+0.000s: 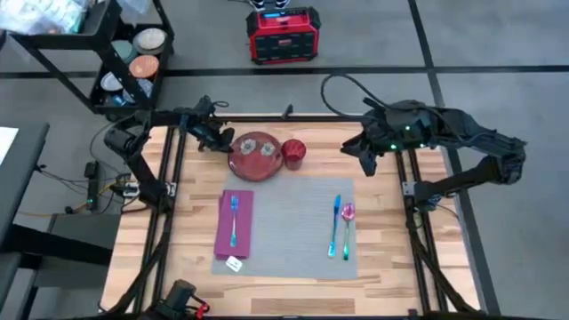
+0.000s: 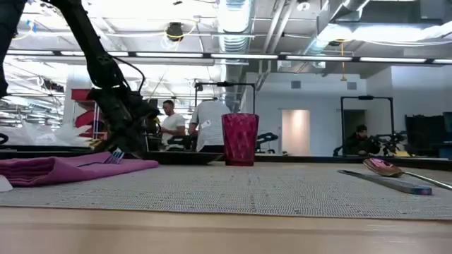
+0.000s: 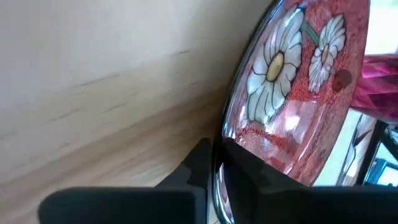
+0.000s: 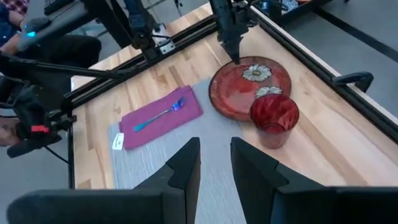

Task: Set table place
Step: Put the red plate on the center of the gray place mat

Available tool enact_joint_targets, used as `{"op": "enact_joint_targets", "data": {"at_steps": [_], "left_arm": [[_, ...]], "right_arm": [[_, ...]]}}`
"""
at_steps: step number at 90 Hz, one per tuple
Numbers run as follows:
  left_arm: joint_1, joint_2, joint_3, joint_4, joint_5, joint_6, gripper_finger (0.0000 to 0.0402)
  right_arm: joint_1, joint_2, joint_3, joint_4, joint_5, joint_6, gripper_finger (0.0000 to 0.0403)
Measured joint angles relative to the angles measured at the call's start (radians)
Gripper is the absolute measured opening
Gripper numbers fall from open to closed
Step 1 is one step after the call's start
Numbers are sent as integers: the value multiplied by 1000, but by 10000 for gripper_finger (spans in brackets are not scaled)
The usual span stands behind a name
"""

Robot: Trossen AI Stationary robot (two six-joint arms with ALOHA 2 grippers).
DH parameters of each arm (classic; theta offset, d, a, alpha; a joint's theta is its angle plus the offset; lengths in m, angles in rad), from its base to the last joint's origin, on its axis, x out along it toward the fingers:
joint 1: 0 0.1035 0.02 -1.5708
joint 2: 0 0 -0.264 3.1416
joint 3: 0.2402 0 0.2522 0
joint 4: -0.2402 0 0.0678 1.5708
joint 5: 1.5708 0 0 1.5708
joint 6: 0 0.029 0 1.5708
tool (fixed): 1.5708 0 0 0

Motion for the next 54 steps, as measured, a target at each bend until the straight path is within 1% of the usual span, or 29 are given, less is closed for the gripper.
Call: {"op": "enact_joint_targets", "data": {"at_steps": [11, 21, 31, 54], "left_arm": [[-2, -16, 0, 34, 9, -64, 3], [-11, -56, 0, 61, -3, -117, 1], [-20, -115, 0, 49, -6, -130, 0], [-24, -234, 0, -89, -41, -152, 0]], "right_arm": [[0, 3, 0, 0, 0, 2, 76], [0, 4, 0, -3, 0, 2, 76], [0, 4, 0, -4, 0, 2, 76], [0, 4, 0, -4, 0, 1, 76]]}}
